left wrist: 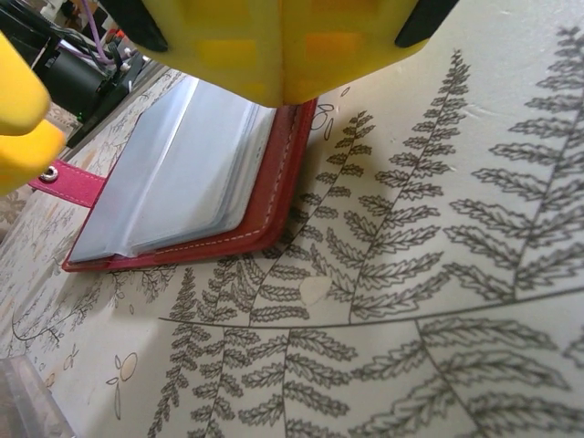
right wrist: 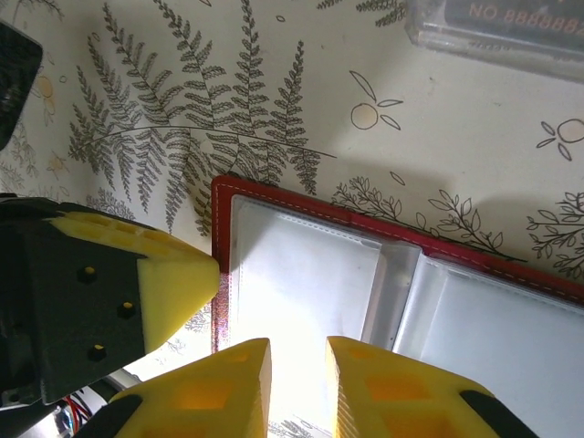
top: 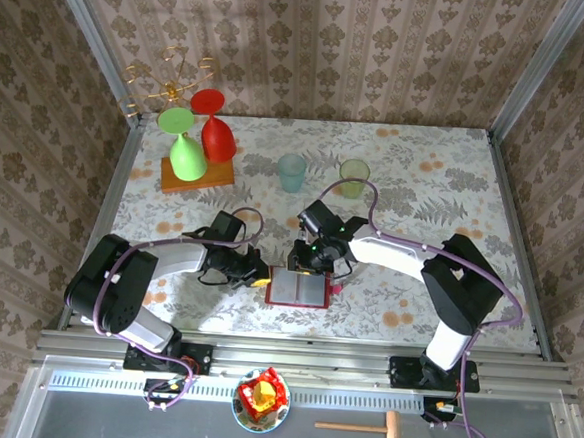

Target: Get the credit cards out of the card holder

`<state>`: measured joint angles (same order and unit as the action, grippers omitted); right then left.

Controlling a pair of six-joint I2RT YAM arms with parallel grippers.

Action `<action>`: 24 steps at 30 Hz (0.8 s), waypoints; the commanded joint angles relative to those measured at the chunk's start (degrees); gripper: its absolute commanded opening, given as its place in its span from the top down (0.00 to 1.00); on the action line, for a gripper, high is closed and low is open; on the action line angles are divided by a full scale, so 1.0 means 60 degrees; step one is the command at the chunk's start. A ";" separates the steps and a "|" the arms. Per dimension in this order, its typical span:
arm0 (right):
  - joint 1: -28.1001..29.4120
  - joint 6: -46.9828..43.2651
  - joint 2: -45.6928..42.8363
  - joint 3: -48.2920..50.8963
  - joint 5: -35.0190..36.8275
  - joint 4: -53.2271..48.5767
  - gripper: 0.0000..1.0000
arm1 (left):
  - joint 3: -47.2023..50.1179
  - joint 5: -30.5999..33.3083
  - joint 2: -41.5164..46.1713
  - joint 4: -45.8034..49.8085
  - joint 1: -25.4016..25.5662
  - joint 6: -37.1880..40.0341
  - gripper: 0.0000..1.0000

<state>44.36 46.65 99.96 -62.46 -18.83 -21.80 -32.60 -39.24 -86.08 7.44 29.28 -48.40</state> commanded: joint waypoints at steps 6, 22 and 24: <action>0.0220 0.0441 0.0426 0.0227 -0.0728 0.0367 0.72 | 0.0130 0.0034 -0.0201 0.0152 0.0079 -0.0033 0.93; 0.0502 0.0573 0.0902 0.0101 -0.0541 -0.0060 0.61 | 0.0220 0.0195 -0.0341 0.0237 0.0072 -0.0012 0.92; 0.0501 0.0566 0.0918 0.0110 -0.0498 -0.0138 0.61 | 0.0219 0.0213 -0.0351 0.0240 0.0072 -0.0019 0.92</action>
<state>47.13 49.54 104.33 -61.65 -22.79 -19.92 -32.18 -39.05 -87.07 7.29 29.28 -48.38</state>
